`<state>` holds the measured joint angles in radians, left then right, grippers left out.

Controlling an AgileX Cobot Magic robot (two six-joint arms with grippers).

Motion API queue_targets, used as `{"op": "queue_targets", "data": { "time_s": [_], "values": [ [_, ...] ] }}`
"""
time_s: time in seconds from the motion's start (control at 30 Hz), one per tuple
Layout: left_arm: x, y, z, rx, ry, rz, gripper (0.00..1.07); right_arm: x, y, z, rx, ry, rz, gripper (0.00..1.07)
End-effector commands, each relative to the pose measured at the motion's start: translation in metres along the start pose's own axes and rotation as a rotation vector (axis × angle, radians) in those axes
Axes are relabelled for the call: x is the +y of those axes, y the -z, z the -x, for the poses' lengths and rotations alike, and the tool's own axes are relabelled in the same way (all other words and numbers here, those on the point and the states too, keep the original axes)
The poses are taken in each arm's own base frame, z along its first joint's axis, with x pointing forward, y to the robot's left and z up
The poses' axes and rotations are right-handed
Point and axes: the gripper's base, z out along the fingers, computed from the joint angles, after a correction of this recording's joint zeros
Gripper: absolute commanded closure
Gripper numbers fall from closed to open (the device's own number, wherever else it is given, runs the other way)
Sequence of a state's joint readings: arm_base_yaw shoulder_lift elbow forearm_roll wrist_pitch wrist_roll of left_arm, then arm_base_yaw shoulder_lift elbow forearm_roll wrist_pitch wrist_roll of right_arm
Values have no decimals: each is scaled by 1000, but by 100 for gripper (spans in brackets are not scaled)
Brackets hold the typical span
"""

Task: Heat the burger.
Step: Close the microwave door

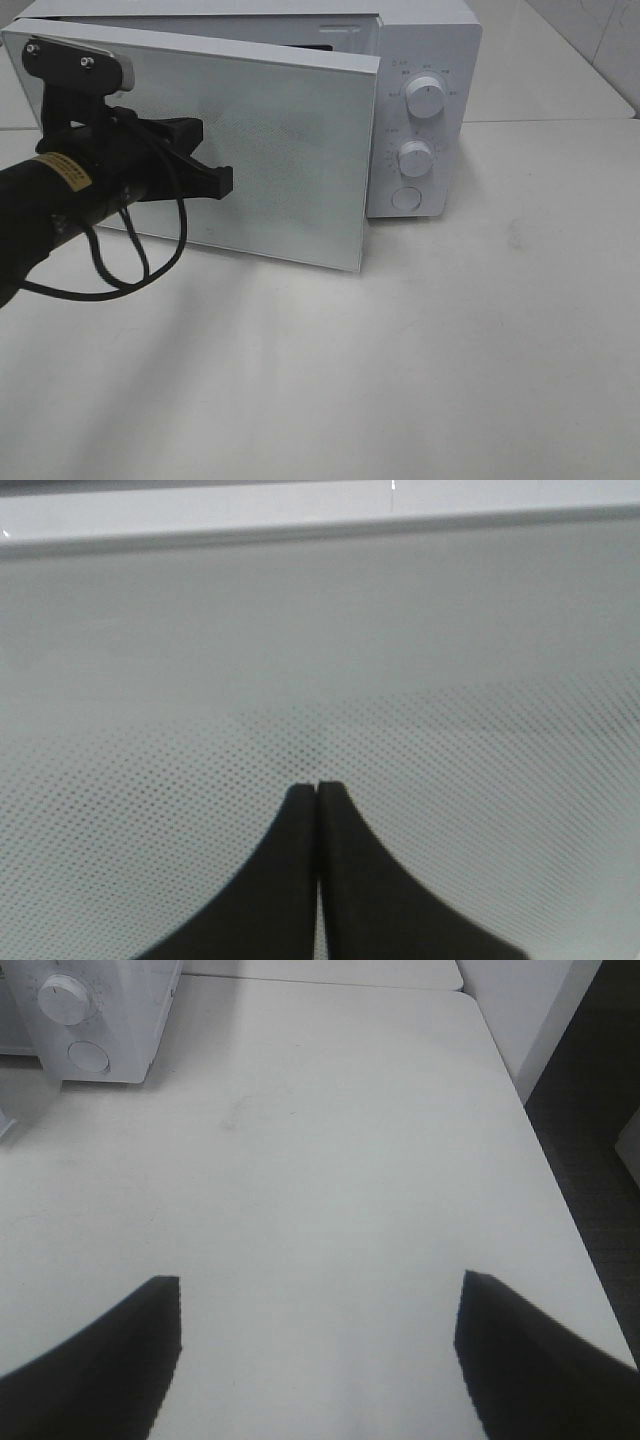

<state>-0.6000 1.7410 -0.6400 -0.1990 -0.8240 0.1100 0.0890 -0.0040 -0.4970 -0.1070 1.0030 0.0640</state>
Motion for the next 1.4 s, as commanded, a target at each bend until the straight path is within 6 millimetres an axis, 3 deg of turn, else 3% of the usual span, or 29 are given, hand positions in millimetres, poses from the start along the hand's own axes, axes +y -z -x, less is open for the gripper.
{"op": "queue_targets", "data": {
  "time_s": [0.03,0.33,0.63,1.17,1.4],
  "values": [
    [-5,-9,2,-6,7,37,107,-1,3,-2,-34,-9,-13,32],
    [-24,-40,6,-17,23,87,107,-1,3,-2,-34,-9,-13,32],
    [-29,-72,17,-8,39,157,107,-1,3,-2,-34,-8,-13,32],
    [-34,-106,28,-18,65,181,107,-1,3,-2,-34,-10,-14,32],
    [-42,-103,32,30,66,123,107,-1,3,-2,-34,-11,-14,32]
  ]
}}
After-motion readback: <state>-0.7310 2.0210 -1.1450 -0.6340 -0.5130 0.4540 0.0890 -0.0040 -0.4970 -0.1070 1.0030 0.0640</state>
